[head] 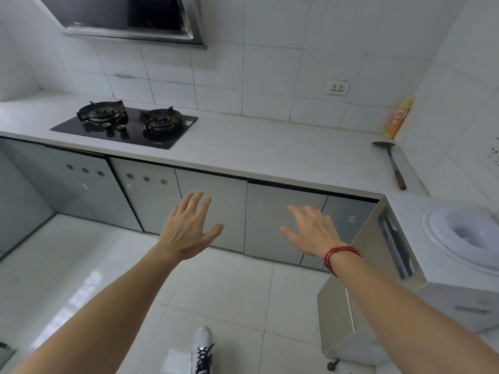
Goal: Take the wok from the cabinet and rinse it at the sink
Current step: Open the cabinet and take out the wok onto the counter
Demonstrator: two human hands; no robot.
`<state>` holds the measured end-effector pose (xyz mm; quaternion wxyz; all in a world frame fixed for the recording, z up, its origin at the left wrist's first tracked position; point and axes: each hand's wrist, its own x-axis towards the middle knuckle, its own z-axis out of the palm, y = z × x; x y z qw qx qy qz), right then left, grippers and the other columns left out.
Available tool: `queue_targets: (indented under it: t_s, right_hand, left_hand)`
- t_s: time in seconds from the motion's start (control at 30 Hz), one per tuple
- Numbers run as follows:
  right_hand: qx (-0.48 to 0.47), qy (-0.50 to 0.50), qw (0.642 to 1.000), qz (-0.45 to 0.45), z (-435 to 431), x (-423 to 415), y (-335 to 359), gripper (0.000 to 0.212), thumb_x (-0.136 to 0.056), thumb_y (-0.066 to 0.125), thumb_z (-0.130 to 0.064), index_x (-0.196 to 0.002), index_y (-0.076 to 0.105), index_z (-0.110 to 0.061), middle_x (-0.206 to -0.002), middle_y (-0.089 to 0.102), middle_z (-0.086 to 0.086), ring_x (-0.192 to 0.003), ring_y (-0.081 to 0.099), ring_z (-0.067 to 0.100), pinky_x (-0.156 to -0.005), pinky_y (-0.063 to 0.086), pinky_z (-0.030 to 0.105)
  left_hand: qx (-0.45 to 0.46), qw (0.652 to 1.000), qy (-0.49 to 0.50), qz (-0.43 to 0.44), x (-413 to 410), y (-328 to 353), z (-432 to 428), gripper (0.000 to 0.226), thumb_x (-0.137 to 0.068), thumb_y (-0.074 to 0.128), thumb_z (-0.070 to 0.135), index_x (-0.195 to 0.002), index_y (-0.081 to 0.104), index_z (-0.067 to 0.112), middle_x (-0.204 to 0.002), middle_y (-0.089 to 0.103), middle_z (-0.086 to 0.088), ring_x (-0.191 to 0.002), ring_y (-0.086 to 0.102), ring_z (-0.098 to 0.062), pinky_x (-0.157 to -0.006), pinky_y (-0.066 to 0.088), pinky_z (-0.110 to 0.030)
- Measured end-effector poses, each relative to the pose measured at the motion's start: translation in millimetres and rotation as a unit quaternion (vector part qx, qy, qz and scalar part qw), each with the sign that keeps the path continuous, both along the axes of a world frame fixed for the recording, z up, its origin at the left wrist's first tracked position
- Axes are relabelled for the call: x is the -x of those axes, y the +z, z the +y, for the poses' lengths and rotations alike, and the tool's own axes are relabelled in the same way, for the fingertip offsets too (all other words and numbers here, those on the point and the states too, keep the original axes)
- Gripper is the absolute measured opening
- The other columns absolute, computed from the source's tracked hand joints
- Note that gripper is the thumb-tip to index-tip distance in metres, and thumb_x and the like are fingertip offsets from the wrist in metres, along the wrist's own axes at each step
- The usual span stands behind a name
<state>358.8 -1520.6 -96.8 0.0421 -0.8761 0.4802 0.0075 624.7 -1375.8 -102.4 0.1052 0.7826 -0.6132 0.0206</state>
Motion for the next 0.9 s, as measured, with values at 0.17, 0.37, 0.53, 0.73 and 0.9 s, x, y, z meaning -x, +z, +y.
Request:
queue_targets:
  t_s: [0.17, 0.37, 0.53, 0.73, 0.9]
  right_hand:
    - [-0.008, -0.035, 0.999, 0.002, -53, -55, -16, 0.066, -0.096, 0.035, -0.058, -0.153, 0.025, -0.027, -0.147, 0.04, 0.009, -0.134, 0.038, 0.026, -0.105, 0.031, 0.045]
    - [-0.046, -0.08, 0.996, 0.014, -119, -132, -24, 0.068, -0.096, 0.037, -0.058, -0.154, 0.023, -0.026, -0.148, 0.038, 0.01, -0.135, 0.037, 0.027, -0.107, 0.03, 0.044]
    - [-0.057, -0.116, 0.992, 0.007, -160, -173, -32, 0.066, -0.096, 0.038, -0.056, -0.154, 0.024, -0.026, -0.146, 0.042, 0.011, -0.134, 0.039, 0.028, -0.106, 0.031, 0.045]
    - [-0.097, -0.145, 0.984, 0.024, -186, -196, -53, 0.067, -0.096, 0.038, -0.055, -0.154, 0.024, -0.024, -0.144, 0.044, 0.011, -0.13, 0.041, 0.028, -0.104, 0.033, 0.044]
    - [-0.117, -0.152, 0.981, 0.018, -204, -208, -66, 0.069, -0.095, 0.04, -0.057, -0.153, 0.026, -0.023, -0.138, 0.047, 0.011, -0.128, 0.042, 0.029, -0.103, 0.033, 0.043]
  left_hand:
    - [-0.021, 0.999, -0.037, -0.003, -58, -15, -72, 0.091, -0.086, 0.023, 0.073, -0.153, 0.032, 0.012, -0.162, 0.028, -0.013, -0.15, 0.021, -0.033, -0.119, 0.025, -0.046]
    - [-0.059, 0.995, -0.075, 0.01, -137, -29, -162, 0.095, -0.083, 0.022, 0.075, -0.153, 0.033, 0.012, -0.162, 0.029, -0.013, -0.15, 0.023, -0.034, -0.118, 0.026, -0.046]
    - [-0.076, 0.992, -0.087, 0.04, -187, -41, -222, 0.098, -0.079, 0.021, 0.076, -0.152, 0.034, 0.013, -0.163, 0.026, -0.013, -0.152, 0.018, -0.031, -0.118, 0.024, -0.045]
    - [-0.112, 0.987, -0.097, 0.063, -213, -64, -263, 0.101, -0.077, 0.017, 0.078, -0.154, 0.03, 0.014, -0.165, 0.022, -0.011, -0.153, 0.014, -0.03, -0.119, 0.022, -0.045]
    - [-0.118, 0.985, -0.088, 0.085, -223, -80, -280, 0.097, -0.077, 0.021, 0.076, -0.148, 0.038, 0.012, -0.157, 0.035, -0.012, -0.146, 0.026, -0.03, -0.114, 0.028, -0.045]
